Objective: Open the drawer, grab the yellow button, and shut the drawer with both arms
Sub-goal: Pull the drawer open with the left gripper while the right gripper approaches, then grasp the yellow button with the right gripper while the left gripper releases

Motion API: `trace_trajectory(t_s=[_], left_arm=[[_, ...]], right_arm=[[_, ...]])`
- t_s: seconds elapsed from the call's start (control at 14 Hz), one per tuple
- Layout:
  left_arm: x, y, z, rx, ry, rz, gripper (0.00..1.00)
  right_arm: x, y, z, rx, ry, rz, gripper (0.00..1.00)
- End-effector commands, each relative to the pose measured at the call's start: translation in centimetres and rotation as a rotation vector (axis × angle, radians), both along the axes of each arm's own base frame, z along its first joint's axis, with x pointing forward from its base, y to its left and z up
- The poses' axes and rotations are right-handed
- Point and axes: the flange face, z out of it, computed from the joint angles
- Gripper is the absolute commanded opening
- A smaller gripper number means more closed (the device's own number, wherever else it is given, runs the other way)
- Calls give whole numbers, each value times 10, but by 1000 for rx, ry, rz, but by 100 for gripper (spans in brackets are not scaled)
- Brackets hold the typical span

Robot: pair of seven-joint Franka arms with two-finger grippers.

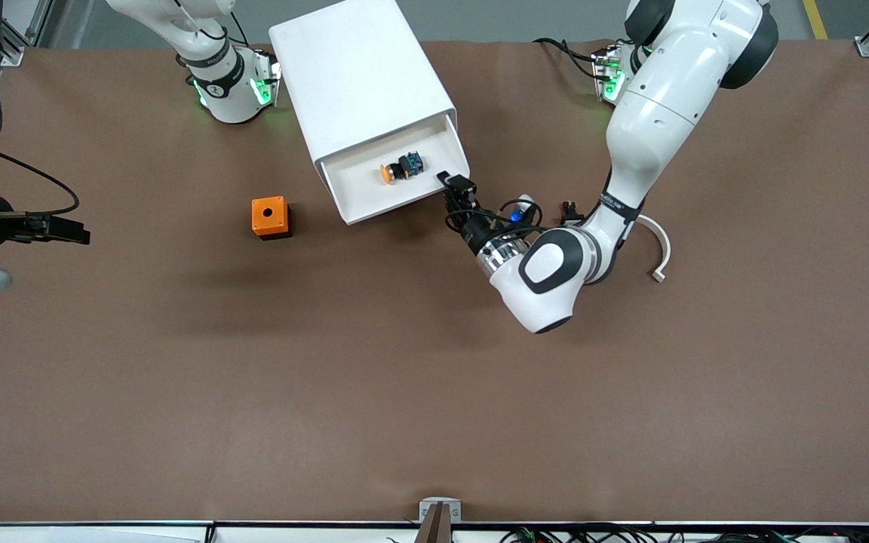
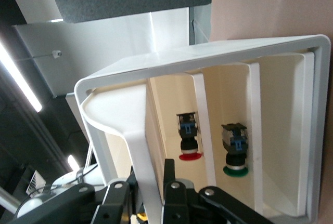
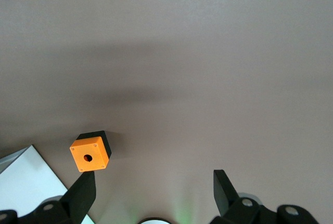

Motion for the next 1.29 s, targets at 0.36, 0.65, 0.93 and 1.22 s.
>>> trace_trajectory(t_s=[0.36, 0.65, 0.93, 1.22], left_arm=[[25, 27, -8, 2, 5, 76, 20], [27, 31, -13, 2, 10, 81, 23], [28, 30, -11, -86, -44, 80, 66], [42, 36, 2, -189, -112, 107, 84]], right_arm=[[2, 56, 9, -65, -2, -210, 100], [-6, 119, 12, -125, 2, -360, 100], [-24, 217, 12, -122, 15, -522, 100], [-36, 274, 16, -81, 7, -595, 100]])
